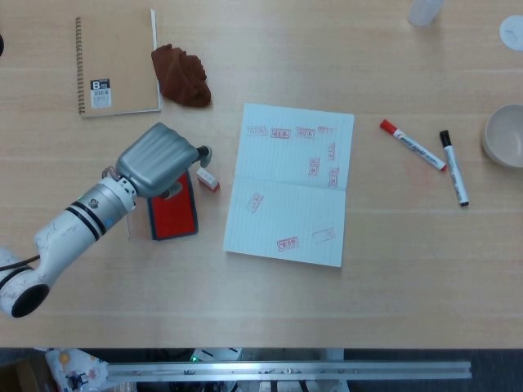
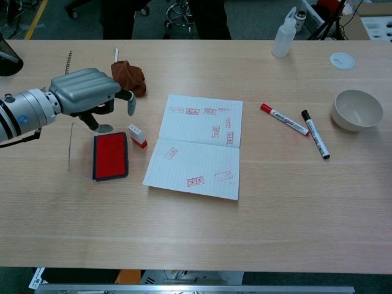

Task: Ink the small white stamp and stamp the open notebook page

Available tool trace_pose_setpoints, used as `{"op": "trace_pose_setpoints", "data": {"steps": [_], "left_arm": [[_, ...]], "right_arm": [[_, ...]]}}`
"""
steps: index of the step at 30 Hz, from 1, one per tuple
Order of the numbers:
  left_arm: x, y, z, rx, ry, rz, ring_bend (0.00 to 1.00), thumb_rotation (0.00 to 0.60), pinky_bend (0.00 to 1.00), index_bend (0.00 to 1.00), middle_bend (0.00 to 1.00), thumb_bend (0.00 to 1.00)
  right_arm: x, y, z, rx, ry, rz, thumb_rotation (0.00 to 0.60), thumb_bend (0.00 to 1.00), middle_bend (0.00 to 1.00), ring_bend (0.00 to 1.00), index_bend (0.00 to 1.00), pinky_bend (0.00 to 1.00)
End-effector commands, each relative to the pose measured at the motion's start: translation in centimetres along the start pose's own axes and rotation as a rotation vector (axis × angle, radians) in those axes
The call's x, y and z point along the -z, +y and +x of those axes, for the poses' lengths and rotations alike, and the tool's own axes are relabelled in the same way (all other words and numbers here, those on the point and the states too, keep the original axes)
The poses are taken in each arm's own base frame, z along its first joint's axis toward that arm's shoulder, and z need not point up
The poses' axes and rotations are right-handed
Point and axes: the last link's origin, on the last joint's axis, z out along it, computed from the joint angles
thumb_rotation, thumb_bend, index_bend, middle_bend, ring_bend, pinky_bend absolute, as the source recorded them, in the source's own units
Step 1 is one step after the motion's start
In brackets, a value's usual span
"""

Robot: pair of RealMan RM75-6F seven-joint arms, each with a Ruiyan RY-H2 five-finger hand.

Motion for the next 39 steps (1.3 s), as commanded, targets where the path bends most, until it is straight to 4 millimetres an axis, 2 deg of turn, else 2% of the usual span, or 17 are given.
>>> {"op": "trace_pose_setpoints", "data": {"steps": [1, 9, 23, 39], "left_arm": [[-0.8, 0.3, -0.2, -0.016, -0.011, -0.008, 1.00, 0.600, 1.00, 0.40, 1.00, 0.21], [-2.5, 1.2, -0.6, -0.061, -0.021, -0.009, 1.00, 0.600, 1.00, 0.40, 1.00, 0.21], [-3.5, 3.1, -2.0, -0.137, -0.031, 0.061, 1.00, 0.600, 1.00, 0.40, 1.00, 0.21], [-3.0, 4.2, -3.5, -0.172, -0.073, 0.148, 1.00, 0.600, 1.00, 0.42, 1.00, 0.21]], "right_arm": [[0.0, 0.0, -0.1, 0.001, -0.003, -0.001, 0.600, 0.15, 0.36, 0.27, 0.21, 0.39], [-0.1, 0.1, -0.2, 0.004, -0.015, -0.007, 0.600, 0.15, 0.36, 0.27, 0.21, 0.39], [0.3, 1.0, -0.6, -0.008, -0.025, -0.015, 0.600, 0.15, 0.36, 0.27, 0.21, 0.39], [0.7, 1.8, -1.1, -0.027, -0.042, -0.019, 0.600, 0.15, 0.36, 0.27, 0.21, 0.40]]}}
